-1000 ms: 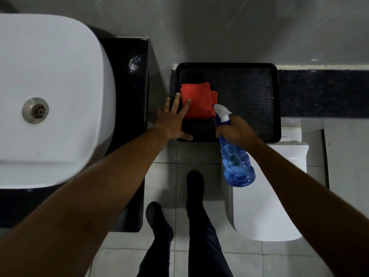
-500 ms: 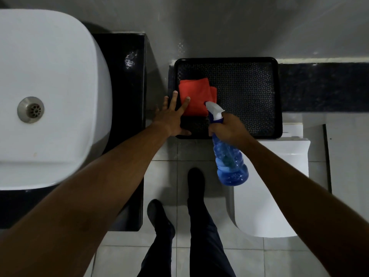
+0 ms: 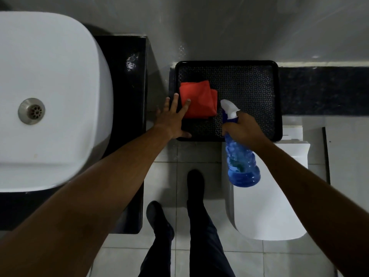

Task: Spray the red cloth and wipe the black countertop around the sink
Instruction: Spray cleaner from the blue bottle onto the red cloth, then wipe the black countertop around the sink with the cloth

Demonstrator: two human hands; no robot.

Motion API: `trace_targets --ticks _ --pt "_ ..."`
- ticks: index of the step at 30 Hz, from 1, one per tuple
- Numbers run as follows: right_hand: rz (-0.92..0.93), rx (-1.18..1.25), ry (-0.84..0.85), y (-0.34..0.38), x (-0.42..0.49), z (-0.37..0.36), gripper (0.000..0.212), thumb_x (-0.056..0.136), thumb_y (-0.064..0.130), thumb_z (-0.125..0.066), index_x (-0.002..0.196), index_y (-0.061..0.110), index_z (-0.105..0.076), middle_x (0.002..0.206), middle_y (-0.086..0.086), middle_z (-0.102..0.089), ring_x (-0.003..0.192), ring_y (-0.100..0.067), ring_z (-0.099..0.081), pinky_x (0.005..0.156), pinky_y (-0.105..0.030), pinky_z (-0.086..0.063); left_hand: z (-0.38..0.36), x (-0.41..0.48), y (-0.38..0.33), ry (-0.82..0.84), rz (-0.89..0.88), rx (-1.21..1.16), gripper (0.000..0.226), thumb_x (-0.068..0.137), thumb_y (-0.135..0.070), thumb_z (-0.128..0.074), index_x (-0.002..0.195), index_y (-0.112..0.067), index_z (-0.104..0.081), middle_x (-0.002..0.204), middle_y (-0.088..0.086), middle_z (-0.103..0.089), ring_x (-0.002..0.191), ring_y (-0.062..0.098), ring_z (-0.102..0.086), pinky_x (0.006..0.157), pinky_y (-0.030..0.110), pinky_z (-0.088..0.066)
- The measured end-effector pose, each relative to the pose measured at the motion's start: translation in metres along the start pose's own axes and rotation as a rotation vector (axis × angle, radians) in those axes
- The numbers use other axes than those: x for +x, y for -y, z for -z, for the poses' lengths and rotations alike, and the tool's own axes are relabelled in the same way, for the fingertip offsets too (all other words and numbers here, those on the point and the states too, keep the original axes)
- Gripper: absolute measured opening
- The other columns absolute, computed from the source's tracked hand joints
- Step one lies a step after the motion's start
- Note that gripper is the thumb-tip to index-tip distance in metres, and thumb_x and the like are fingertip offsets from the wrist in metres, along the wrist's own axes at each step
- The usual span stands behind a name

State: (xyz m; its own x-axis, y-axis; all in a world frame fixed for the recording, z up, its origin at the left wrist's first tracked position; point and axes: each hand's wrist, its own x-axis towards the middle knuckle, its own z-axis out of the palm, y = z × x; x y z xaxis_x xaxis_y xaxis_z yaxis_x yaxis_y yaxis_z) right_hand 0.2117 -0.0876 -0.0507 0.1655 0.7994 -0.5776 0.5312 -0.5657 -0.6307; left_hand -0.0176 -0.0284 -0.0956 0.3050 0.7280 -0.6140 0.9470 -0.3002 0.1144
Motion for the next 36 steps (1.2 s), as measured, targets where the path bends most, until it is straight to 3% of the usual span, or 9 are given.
trace_targets --ticks 6,11,15,18,22,26,29,33,36 --pt "0.251 0.243 -0.269 0.036 0.007 0.035 0.023 0.061 0.035 -0.064 0.084 0.032 -0.064 0.076 0.009 -0.068 0.075 -0.018 -0.068 0.074 -0.044 -0.059 -0.002 0.003 -0.001 -0.075 -0.033 0.029 0.128 0.07 -0.072 -0.07 0.155 -0.03 0.017 0.167 0.012 0.005 0.151 0.039 0.014 0.117 0.067 0.002" --pt "0.498 0.437 -0.44 0.048 0.03 0.047 0.039 0.078 0.004 -0.064 0.116 0.01 -0.061 0.101 0.0 -0.068 0.084 -0.01 -0.065 0.075 -0.029 -0.055 0.008 0.01 -0.013 -0.017 0.022 -0.211 0.12 0.069 -0.067 -0.073 0.157 -0.031 0.001 0.167 0.009 -0.005 0.15 0.036 0.018 0.113 0.066 0.014" --pt "0.569 0.449 -0.481 0.044 0.044 0.044 0.049 0.084 0.0 -0.064 0.121 0.031 -0.052 0.111 0.005 -0.065 0.09 0.0 -0.063 0.078 -0.02 -0.053 0.024 0.021 -0.022 -0.201 0.172 -0.541 0.075 0.083 -0.059 -0.062 0.146 -0.03 -0.035 0.145 0.009 -0.049 0.143 0.033 -0.023 0.111 0.05 -0.019" --pt "0.559 0.45 -0.509 0.04 0.053 0.043 0.047 0.086 0.007 -0.065 0.116 0.04 -0.052 0.104 0.007 -0.064 0.092 -0.001 -0.062 0.084 -0.021 -0.053 0.033 0.031 -0.025 -0.322 0.324 -0.683 0.059 0.086 -0.042 -0.064 0.138 -0.025 -0.041 0.129 0.008 -0.061 0.133 0.034 -0.038 0.107 0.044 -0.027" --pt "0.537 0.424 -0.516 0.032 0.066 0.044 0.04 0.087 0.012 -0.065 0.124 0.02 -0.052 0.105 0.001 -0.063 0.096 -0.008 -0.062 0.089 -0.027 -0.053 0.039 0.042 -0.023 -0.294 0.434 -0.824 0.052 0.082 -0.032 -0.07 0.127 -0.019 -0.048 0.121 0.01 -0.063 0.123 0.032 -0.05 0.105 0.045 -0.04" --pt "0.438 0.392 -0.556 0.018 0.058 0.039 0.081 0.084 0.03 -0.077 0.147 0.011 -0.031 0.137 -0.011 -0.051 0.124 -0.024 -0.053 0.107 -0.038 -0.048 0.043 0.045 -0.029 -0.278 0.358 -1.124 0.015 0.082 -0.013 -0.067 0.076 -0.02 -0.054 0.083 0.003 -0.062 0.092 0.026 -0.065 0.082 0.037 -0.056" --pt "0.216 0.473 -0.732 -0.009 0.021 0.013 0.077 0.086 0.044 -0.073 0.141 0.004 -0.037 0.124 -0.017 -0.049 0.115 -0.025 -0.052 0.103 -0.049 -0.046 0.047 0.04 -0.033 -0.264 0.237 -1.274 0.016 0.085 -0.009 -0.062 0.08 -0.023 -0.055 0.087 0.009 -0.065 0.081 0.025 -0.064 0.079 0.045 -0.058" --pt "0.146 0.578 -0.513 -0.014 -0.026 -0.041 0.03 0.097 0.032 -0.063 0.106 0.005 -0.055 0.092 -0.008 -0.058 0.083 -0.017 -0.056 0.081 -0.053 -0.051 0.067 0.025 -0.035 -0.293 0.1 -1.349 0.011 0.092 -0.011 -0.054 0.09 -0.022 -0.053 0.09 0.006 -0.062 0.076 0.018 -0.061 0.066 0.036 -0.055" --pt "0.08 0.788 -0.241 0.036 -0.021 -0.047 0.027 0.095 0.052 -0.055 0.107 0.029 -0.063 0.107 0.008 -0.066 0.099 -0.01 -0.061 0.091 -0.046 -0.05 0.104 0.004 -0.027 -0.29 0.09 -1.523 0.007 0.085 -0.012 -0.052 0.085 -0.019 -0.053 0.078 0.001 -0.057 0.064 0.014 -0.054 0.055 0.027 -0.044"
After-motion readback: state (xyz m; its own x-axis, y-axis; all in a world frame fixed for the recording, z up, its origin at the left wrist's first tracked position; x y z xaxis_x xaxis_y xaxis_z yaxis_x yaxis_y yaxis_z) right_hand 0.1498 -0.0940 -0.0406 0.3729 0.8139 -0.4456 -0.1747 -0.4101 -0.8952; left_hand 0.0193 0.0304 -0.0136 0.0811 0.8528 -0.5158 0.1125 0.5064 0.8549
